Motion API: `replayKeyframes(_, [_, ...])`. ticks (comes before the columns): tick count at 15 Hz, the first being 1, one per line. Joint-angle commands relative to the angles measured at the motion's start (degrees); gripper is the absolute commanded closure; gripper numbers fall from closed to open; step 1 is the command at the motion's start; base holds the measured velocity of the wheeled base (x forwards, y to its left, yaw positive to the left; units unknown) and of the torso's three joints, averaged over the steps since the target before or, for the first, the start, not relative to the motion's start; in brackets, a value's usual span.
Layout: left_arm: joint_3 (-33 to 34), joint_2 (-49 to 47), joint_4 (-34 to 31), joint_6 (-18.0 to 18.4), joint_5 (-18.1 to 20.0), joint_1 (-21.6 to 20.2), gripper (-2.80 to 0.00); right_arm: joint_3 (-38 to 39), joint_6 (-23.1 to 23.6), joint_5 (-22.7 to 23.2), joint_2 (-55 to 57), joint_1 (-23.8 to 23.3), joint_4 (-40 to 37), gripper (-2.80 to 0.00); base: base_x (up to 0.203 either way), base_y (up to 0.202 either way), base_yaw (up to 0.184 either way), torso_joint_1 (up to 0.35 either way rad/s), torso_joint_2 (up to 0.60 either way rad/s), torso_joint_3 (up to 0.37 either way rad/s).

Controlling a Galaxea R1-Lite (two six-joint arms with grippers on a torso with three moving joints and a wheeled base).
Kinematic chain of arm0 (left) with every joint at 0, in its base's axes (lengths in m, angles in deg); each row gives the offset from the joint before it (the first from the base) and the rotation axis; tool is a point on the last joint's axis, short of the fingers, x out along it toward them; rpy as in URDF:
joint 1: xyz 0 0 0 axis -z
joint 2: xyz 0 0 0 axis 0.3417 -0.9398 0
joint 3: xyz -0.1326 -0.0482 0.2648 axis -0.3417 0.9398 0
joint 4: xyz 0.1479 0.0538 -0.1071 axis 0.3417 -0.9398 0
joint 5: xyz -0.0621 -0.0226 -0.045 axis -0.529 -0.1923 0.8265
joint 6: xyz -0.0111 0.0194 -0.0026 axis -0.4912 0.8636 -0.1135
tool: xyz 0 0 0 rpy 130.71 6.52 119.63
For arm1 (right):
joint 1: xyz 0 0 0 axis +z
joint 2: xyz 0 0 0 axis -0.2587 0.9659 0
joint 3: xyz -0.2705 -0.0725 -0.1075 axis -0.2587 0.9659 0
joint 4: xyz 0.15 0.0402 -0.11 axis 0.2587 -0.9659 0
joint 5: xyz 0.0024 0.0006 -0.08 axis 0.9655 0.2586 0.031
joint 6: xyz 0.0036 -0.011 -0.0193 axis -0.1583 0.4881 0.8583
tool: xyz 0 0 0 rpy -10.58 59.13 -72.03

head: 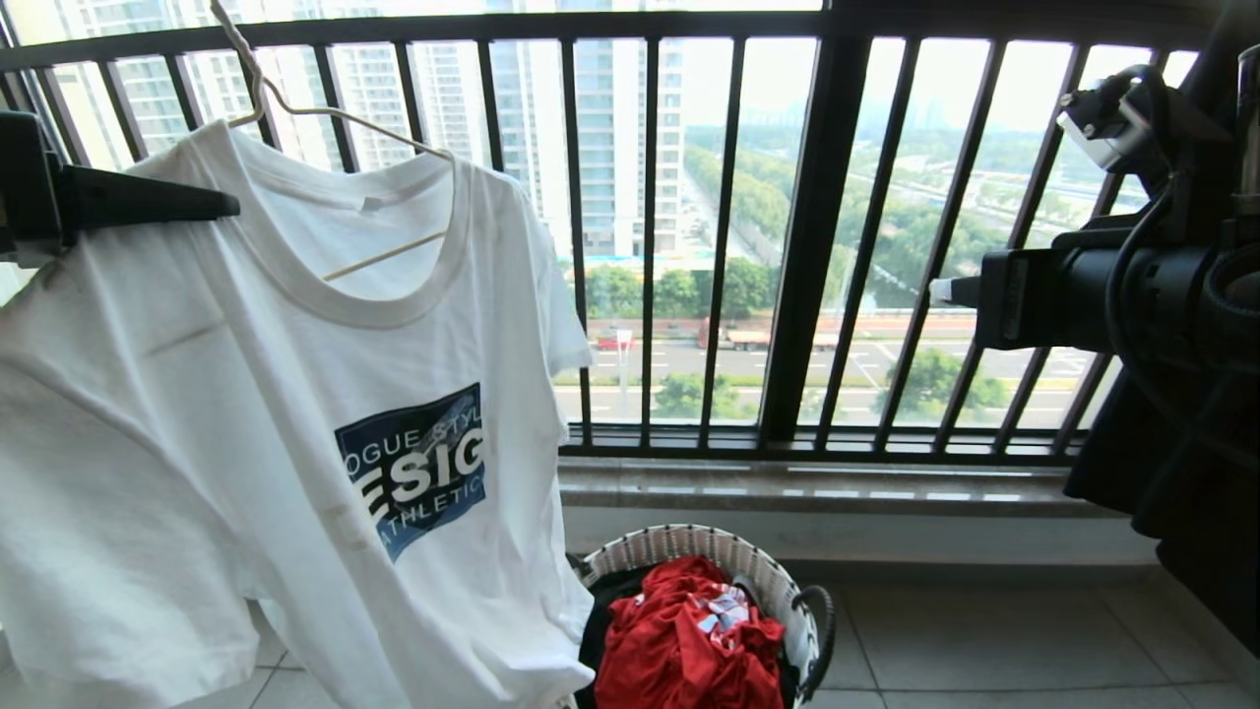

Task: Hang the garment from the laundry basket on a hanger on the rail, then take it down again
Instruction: Hang the clothes rack on the clothesline

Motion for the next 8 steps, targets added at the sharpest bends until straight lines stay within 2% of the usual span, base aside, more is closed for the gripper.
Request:
replayKeyframes(1, [0.12,-0.18,-0.04,-0.03,0.29,0.02,0.00,0.42,0.46,0.04,-0.53,0.01,0.08,0.00,0.000,0.000,0.000,0.022,-0.27,-0.261])
replayKeyframes(4, [0.12,-0.18,-0.04,0.05,0.37,0.02,0.00,0.42,0.46,-0.02,-0.79,0.01,0.02,0.00,0.000,0.000,0.000,0.046,-0.24,-0.330])
replayKeyframes(8, [0.91,0.00,-0.04,0.40,0.46,0.61,0.00,0.42,0.55,0.04,-1.41,0.01,-0.01,0.00,0.000,0.000,0.000,0.097,-0.53,-0.324])
